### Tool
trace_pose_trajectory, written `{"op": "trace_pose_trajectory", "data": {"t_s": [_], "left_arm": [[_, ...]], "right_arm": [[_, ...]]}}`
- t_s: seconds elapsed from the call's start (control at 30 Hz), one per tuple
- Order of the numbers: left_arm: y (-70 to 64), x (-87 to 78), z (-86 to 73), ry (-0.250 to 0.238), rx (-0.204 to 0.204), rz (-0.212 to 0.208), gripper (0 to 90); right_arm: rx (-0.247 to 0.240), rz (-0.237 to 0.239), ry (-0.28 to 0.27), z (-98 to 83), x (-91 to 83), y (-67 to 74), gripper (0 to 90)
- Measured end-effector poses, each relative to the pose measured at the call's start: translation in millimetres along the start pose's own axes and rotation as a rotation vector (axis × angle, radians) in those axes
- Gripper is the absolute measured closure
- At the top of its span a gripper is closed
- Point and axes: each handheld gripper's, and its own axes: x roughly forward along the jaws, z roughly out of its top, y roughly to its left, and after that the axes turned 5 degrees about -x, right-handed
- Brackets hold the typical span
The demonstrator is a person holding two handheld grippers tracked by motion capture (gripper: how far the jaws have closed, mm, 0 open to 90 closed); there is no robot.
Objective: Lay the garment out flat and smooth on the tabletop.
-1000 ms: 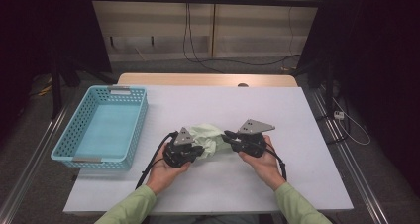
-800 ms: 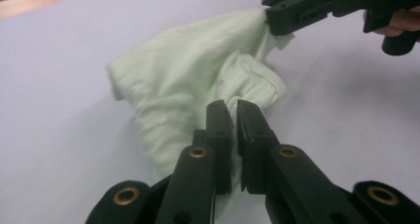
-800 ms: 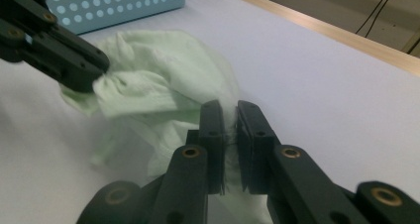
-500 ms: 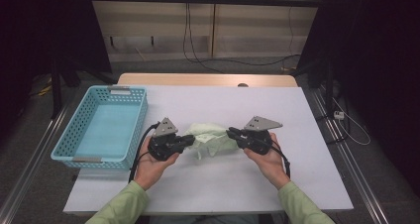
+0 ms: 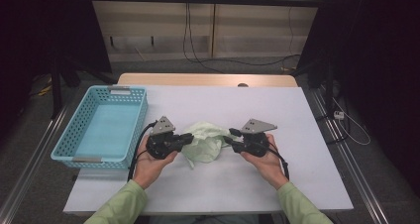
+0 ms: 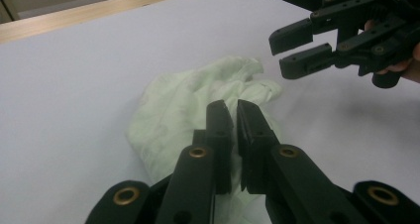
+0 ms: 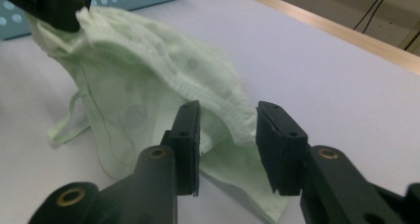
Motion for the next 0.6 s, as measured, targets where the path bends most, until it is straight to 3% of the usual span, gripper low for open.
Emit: {"op": "trace_pose_trajectory", "data": {"t_s": [0.03,0.2,0.4,0.43,0.5,0.6], "left_arm": [[2.0,0.1,-0.6,0.001,-0.002,0.009,85.4],[5.4,1.4,-2.2,0.003,-0.009,0.018,85.1],[8.9,12.1,-9.3,0.05,0.002,0.046,83.3],[10.3,18.8,-14.0,0.075,0.013,0.063,81.6],[10.5,24.8,-17.1,0.109,0.017,0.054,77.7],[8.2,28.9,-18.7,0.134,0.04,0.057,64.8]], "right_arm": [[-0.009,-0.008,0.021,-2.5,4.2,0.1,54.0],[-0.009,-0.021,0.069,-10.9,14.1,-6.3,48.2],[-0.009,-0.035,0.105,-17.6,24.0,-13.6,44.5],[-0.018,-0.04,0.119,-21.2,30.1,-15.7,44.2],[-0.029,-0.048,0.133,-23.3,35.1,-14.9,43.7],[-0.048,-0.047,0.145,-25.0,42.6,-11.6,43.3]]}}
